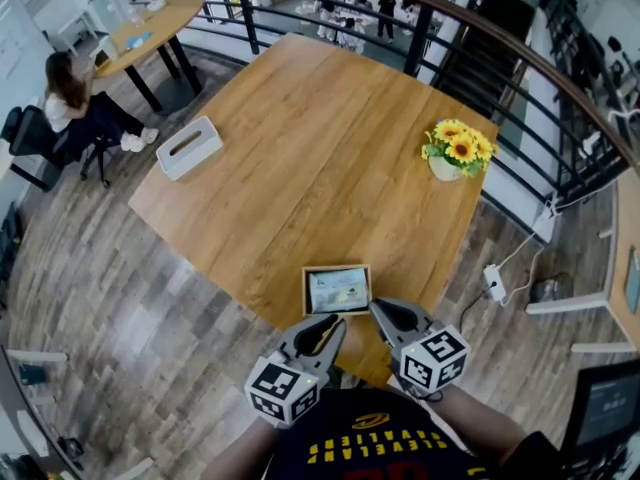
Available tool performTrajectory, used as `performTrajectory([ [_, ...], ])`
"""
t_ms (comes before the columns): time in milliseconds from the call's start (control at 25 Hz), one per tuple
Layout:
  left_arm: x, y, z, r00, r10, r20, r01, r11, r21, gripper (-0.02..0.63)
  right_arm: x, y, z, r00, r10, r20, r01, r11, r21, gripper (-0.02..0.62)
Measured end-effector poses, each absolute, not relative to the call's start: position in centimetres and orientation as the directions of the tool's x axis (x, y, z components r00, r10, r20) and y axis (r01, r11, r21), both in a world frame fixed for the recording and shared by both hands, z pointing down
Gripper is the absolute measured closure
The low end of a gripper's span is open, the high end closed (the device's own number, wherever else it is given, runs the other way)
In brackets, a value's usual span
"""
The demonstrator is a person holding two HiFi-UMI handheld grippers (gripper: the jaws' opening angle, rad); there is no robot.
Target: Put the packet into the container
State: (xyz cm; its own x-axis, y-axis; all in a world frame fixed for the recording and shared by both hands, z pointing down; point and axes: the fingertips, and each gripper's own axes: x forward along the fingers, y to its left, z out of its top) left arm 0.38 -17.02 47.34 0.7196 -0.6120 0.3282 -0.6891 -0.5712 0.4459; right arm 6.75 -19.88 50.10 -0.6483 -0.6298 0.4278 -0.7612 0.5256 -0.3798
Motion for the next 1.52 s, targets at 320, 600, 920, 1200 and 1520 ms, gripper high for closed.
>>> performTrajectory([
  [320,0.3,-17.1,43.9,0.711,-0.654,0.256,-0.687,-0.57,0.451,0.557,6.4,-19.5,44.1,-0.667,-0.692,0.275,-0.741,0.576,-0.345,0.583],
  [600,0.8,-16.9,40.4,0.704,-0.682,0.2,-0.69,-0.589,0.42,0.557,6.0,-18.7,40.8,-0.667,-0.719,0.197,-0.742,0.615,-0.269,0.583],
  [920,-0.5,-17.2,40.6,0.694,-0.691,0.203,-0.698,-0.577,0.424,0.557,4.8,-18.7,41.5,-0.674,-0.703,0.227,-0.737,0.621,-0.268,0.583],
  [1200,1.1,-16.8,40.8,0.724,-0.657,0.21,-0.676,-0.615,0.405,0.557,5.4,-18.1,41.3,-0.663,-0.722,0.199,-0.744,0.605,-0.284,0.583],
  [1520,2.1,-17.7,41.6,0.748,-0.626,0.223,-0.661,-0.668,0.342,0.557,7.4,-18.0,41.2,-0.609,-0.765,0.209,-0.785,0.542,-0.301,0.583],
])
